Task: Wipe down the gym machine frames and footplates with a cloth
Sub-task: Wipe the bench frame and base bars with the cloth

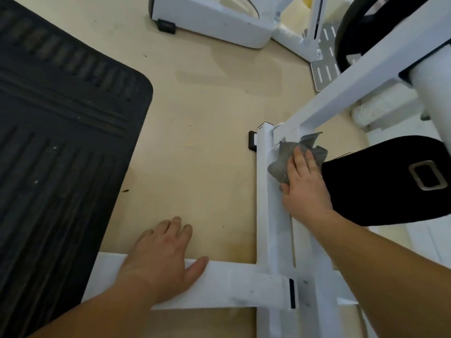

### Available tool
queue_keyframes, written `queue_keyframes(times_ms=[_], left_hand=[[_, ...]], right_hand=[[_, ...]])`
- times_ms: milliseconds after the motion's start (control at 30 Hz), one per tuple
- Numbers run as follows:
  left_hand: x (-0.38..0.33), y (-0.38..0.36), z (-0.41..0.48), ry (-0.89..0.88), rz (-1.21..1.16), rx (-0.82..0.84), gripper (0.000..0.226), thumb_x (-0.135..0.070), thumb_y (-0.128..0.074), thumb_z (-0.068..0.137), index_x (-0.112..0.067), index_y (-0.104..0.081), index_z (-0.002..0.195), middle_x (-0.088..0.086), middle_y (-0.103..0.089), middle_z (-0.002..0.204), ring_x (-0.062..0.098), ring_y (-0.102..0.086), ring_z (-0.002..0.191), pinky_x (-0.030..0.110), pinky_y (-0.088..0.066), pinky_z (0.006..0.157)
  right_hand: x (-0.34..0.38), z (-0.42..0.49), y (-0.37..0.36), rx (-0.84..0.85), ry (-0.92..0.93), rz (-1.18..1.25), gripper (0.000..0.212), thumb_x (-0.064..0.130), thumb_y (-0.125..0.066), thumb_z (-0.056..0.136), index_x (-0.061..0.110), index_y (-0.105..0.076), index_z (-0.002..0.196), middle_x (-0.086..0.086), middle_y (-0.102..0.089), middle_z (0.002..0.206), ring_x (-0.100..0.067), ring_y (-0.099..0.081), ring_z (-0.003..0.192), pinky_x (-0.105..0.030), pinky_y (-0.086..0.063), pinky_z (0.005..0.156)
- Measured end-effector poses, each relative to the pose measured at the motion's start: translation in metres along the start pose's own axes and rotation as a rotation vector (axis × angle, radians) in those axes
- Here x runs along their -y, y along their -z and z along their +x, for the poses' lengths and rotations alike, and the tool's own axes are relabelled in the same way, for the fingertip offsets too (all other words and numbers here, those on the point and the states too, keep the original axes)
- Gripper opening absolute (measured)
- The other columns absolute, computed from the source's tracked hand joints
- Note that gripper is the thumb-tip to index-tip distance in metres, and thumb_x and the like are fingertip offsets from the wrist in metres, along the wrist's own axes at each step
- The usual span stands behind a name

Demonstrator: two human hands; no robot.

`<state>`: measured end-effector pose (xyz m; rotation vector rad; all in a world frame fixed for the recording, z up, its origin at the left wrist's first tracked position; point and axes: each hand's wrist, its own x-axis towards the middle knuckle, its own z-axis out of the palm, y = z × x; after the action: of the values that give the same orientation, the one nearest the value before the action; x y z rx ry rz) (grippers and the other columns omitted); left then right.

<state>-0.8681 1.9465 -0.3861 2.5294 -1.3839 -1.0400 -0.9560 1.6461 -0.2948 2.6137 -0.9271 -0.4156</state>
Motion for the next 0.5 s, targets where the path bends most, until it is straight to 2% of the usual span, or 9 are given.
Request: queue_keyframes(times_ms=[200, 367, 433, 500], left_hand=[[0.001, -0.005, -0.002, -0.005, 0.022, -0.051, 0.090, -0.080, -0.015, 0.092, -0.026, -0.013, 0.163, 0.004, -0.010, 0.171, 0.026, -0.014, 0.155, 0.045, -0.023, 0.122], [0.001, -0.008, -0.003, -0.020, 0.051, -0.077, 0.090, -0.080, -0.015, 0.092, -0.024, -0.014, 0.162, 0.006, -0.012, 0.171, 0.027, -0.015, 0.155, 0.046, -0.025, 0.122], [0.001, -0.009, -0.004, -0.021, 0.056, -0.089, 0.090, -0.080, -0.015, 0.092, -0.024, -0.015, 0.162, 0.006, -0.015, 0.170, 0.027, -0.015, 0.155, 0.047, -0.028, 0.121], [0.003, -0.011, -0.003, -0.015, 0.068, -0.093, 0.091, -0.081, -0.013, 0.091, -0.025, -0.014, 0.163, 0.006, -0.015, 0.170, 0.028, -0.014, 0.155, 0.048, -0.028, 0.120]], right_hand=[[0.009, -0.084, -0.021, -0.089, -0.069, 0.136, 0.066, 0.021, -0.053, 0.102, 0.003, -0.026, 0.160, -0.013, -0.009, 0.171, -0.034, -0.005, 0.157, -0.049, -0.015, 0.128], [0.013, -0.141, -0.036, -0.137, -0.125, 0.245, 0.063, 0.015, -0.058, 0.101, 0.005, -0.033, 0.158, -0.015, -0.020, 0.169, -0.036, -0.015, 0.155, -0.052, -0.018, 0.126], [0.011, -0.159, -0.035, -0.095, -0.127, 0.345, 0.064, 0.013, -0.056, 0.103, 0.009, -0.029, 0.160, -0.009, -0.014, 0.170, -0.030, -0.010, 0.157, -0.051, -0.018, 0.127], [0.004, -0.178, -0.029, -0.026, -0.106, 0.424, 0.063, 0.017, -0.050, 0.106, 0.015, -0.022, 0.162, 0.001, -0.004, 0.170, -0.018, 0.000, 0.157, -0.045, -0.013, 0.129]])
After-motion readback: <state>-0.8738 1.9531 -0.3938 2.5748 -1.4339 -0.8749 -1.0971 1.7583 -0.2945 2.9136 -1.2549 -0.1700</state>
